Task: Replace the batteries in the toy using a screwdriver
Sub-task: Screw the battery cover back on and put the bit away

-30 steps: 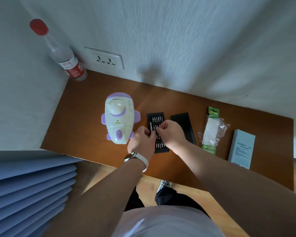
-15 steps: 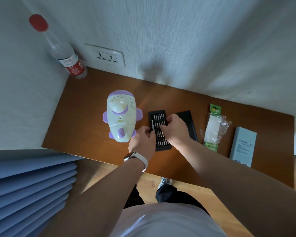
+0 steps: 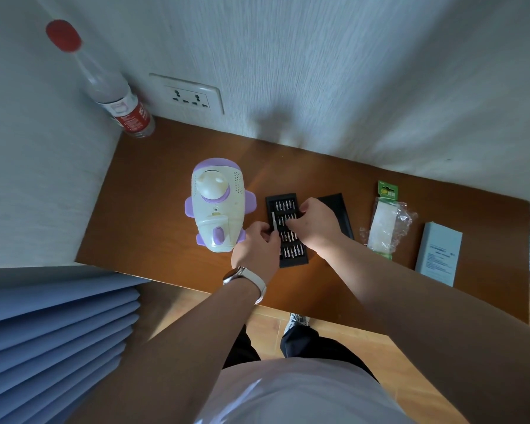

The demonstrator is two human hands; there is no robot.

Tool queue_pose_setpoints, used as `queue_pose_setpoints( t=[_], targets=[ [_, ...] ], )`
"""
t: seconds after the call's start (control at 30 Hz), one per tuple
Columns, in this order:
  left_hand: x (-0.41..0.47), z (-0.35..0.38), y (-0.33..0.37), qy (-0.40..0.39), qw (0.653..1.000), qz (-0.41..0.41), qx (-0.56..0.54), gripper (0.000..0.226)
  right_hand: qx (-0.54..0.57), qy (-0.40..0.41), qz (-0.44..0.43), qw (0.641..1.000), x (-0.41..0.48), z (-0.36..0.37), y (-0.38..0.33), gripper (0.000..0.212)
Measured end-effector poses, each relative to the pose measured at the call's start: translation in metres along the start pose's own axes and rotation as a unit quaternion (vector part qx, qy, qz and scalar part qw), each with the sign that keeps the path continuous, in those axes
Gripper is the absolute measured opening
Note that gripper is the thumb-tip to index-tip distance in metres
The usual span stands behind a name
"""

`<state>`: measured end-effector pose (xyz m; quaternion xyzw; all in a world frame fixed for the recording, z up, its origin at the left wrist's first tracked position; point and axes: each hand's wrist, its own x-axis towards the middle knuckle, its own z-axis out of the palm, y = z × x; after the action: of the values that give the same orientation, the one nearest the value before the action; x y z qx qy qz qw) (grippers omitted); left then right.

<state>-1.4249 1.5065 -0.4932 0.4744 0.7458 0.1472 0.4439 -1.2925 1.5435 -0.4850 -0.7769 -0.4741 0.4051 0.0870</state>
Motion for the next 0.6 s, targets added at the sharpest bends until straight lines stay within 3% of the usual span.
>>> queue_pose_setpoints(
  t=[0.33, 0.6],
  targets=[
    [0.002, 0.0, 0.002, -0.004, 1.0, -0.018, -0.016, 0.022, -0.042, -0.063, 0.0, 0.997, 0.013, -0.01, -0.01, 0.029],
    [0.003, -0.001, 0.005, -0.011, 0.999, -0.04, -0.03, 0.02, -0.058, -0.052, -0.004, 0.997, 0.013, -0.005, -0.007, 0.02]
  ],
)
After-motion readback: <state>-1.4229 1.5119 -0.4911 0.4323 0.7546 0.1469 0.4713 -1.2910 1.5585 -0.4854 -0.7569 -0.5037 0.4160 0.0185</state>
